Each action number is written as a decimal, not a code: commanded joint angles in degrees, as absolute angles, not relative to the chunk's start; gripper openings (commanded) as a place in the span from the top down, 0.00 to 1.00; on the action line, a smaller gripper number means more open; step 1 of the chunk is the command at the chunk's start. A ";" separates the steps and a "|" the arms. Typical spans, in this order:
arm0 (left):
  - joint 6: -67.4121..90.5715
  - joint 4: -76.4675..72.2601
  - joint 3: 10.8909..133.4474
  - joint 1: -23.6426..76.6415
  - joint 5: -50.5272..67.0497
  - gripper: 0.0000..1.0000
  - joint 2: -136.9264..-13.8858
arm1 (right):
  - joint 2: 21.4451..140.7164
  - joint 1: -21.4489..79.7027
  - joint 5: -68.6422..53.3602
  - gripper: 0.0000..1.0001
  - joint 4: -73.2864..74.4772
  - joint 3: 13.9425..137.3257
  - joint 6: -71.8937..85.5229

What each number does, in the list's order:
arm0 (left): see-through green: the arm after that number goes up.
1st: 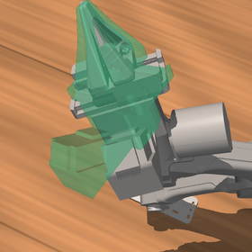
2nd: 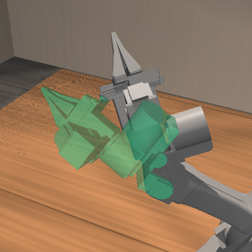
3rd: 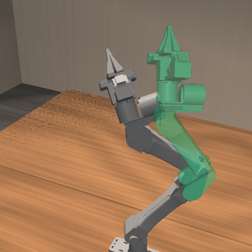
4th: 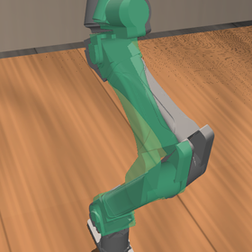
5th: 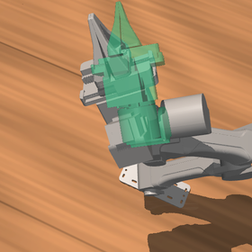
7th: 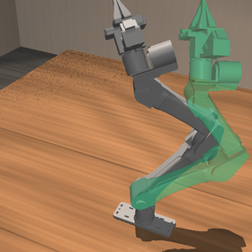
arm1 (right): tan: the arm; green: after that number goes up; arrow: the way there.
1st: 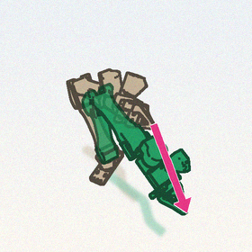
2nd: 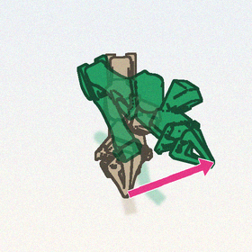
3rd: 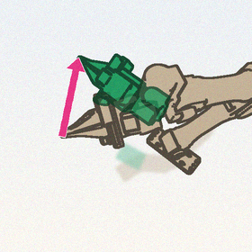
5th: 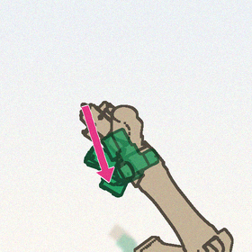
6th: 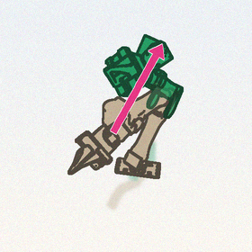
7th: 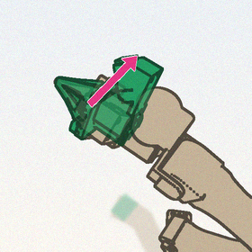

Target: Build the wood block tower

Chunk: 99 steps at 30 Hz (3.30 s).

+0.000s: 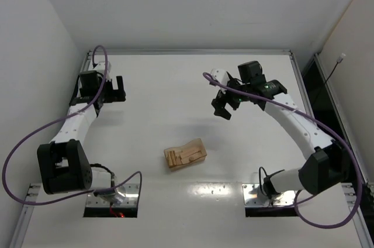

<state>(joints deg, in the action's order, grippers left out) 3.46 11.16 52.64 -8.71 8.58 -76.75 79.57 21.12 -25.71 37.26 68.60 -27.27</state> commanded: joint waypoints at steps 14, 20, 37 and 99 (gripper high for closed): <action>1.58 11.95 55.20 -8.44 9.40 0.00 -75.15 | 82.87 43.76 -25.93 0.42 42.37 69.18 -48.87; 1.58 12.48 56.77 -8.44 9.93 0.00 -76.46 | 91.30 48.52 -29.78 0.63 44.28 71.45 -50.01; 1.58 12.48 57.30 -8.44 9.93 0.00 -78.66 | 102.83 49.31 -29.01 0.76 45.79 74.09 -51.68; 4.57 11.43 56.78 -8.44 5.45 0.00 -79.98 | 98.43 42.36 38.21 1.00 -20.80 57.57 -30.56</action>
<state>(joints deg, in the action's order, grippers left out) 3.73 13.41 56.82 -8.67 6.33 -82.11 97.62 40.77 21.34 -0.91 59.31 -31.42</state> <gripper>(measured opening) 0.996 0.010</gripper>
